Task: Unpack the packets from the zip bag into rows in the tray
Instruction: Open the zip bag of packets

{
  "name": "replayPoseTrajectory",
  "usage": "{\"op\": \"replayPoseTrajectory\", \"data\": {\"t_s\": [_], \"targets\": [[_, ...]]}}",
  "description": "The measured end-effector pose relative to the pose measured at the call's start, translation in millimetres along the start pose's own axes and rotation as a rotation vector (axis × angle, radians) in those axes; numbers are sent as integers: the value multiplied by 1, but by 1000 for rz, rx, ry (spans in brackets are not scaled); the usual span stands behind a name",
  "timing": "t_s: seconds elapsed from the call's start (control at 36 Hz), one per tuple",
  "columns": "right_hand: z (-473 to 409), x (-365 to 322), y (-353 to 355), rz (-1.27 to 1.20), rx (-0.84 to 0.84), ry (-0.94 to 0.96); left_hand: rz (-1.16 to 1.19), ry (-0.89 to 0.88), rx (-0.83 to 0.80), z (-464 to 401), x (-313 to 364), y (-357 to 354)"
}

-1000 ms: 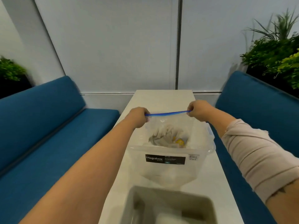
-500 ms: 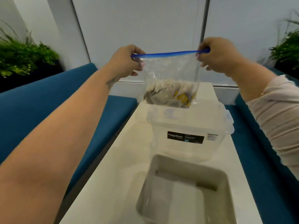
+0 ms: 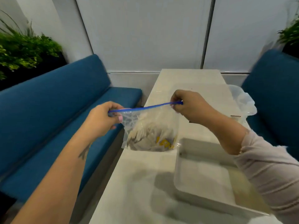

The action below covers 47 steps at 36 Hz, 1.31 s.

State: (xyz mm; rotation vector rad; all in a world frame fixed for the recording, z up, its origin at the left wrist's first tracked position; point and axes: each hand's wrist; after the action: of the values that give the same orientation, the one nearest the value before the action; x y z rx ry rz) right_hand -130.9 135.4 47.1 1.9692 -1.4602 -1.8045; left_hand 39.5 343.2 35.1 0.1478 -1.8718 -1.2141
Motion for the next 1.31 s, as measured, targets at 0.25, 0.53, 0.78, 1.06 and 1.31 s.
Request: {"op": "replayPoseTrajectory", "data": {"t_s": [0.25,0.53,0.78,1.06,1.31], "targets": [[47,36,-77,-33,-108,-252,-67,148,-141,30,-62,-49],[69,55,-103,-355,77,-384,-183,150,-169,34,-82,-50],[75,63,-111,-706,270,-444,-222,-234,25,27,-25,-57],[72,71,-114,-582,295,-369,-306,-381,-80,20,21,-122],[70,66,-118,-558,298,-314,-367,-335,-109,8,21,-132]]}}
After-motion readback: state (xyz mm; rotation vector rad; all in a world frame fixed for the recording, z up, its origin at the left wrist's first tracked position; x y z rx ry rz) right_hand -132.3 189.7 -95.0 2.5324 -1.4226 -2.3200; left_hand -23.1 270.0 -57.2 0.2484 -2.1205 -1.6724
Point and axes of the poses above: each hand's wrist, its own z-axis away from the middle knuckle, its own y-axis out of the back of the hand, x = y × z, and after that the axes turned 14 degrees about -z, right-handed
